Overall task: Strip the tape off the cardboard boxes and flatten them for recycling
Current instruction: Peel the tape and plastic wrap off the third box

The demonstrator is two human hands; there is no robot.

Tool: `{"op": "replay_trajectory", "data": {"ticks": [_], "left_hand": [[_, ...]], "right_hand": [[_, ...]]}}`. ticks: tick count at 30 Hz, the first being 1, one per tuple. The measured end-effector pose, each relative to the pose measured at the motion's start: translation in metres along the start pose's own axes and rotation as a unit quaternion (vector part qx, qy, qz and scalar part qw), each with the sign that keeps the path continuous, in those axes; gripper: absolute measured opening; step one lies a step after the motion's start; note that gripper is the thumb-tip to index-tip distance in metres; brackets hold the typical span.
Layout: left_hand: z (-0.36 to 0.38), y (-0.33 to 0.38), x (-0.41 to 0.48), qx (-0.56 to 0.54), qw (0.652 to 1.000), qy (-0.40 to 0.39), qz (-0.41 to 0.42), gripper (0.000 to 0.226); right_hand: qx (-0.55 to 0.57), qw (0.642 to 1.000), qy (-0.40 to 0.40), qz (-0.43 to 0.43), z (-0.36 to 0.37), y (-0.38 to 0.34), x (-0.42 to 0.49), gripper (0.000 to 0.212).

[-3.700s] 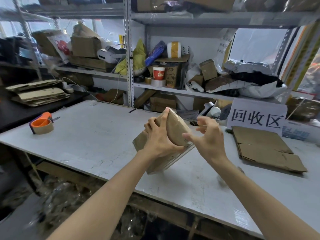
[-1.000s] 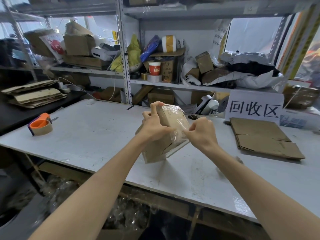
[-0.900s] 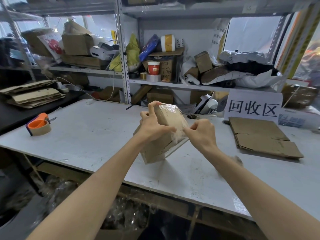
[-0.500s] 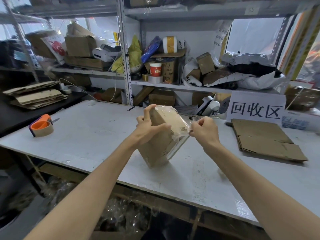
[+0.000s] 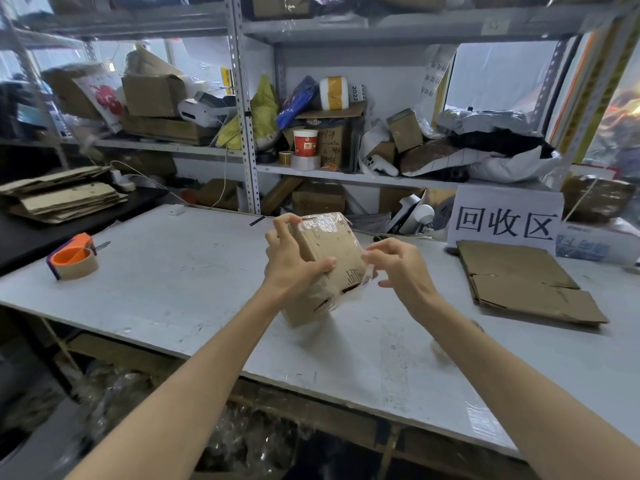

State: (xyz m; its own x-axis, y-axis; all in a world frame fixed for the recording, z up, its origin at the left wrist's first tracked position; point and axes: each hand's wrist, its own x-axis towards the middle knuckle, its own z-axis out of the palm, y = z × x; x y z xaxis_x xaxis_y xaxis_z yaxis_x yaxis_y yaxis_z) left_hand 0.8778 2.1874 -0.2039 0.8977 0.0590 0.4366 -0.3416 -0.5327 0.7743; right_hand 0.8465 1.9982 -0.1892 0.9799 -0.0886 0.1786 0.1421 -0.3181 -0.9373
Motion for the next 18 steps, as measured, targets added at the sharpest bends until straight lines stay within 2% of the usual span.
{"op": "replay_trajectory", "data": {"ticks": [2,4,8,12,15,18], "left_hand": [[-0.001,0.002,-0.001,0.032,0.999,-0.006,0.011,0.077],[-0.002,0.001,-0.003,0.04,0.999,-0.021,0.014,0.078],[-0.003,0.003,-0.005,0.044,0.998,-0.045,0.03,0.084],[-0.002,0.003,-0.005,0.053,0.997,-0.046,0.038,0.105],[0.001,0.003,-0.004,0.049,0.996,-0.046,0.051,0.102],[0.006,0.002,-0.005,0.042,0.996,-0.04,0.061,0.1]], "right_hand": [[0.007,1.0,0.012,0.007,0.001,-0.001,0.002,0.047],[-0.096,0.995,0.027,-0.009,0.0,0.004,0.004,0.054],[-0.188,0.982,0.019,-0.002,0.004,0.013,0.004,0.043],[-0.168,0.985,0.031,-0.031,0.003,0.018,0.004,0.032],[-0.171,0.983,0.043,-0.054,0.002,0.022,0.005,0.017],[-0.182,0.979,0.066,-0.069,0.004,0.024,0.004,0.013]]}}
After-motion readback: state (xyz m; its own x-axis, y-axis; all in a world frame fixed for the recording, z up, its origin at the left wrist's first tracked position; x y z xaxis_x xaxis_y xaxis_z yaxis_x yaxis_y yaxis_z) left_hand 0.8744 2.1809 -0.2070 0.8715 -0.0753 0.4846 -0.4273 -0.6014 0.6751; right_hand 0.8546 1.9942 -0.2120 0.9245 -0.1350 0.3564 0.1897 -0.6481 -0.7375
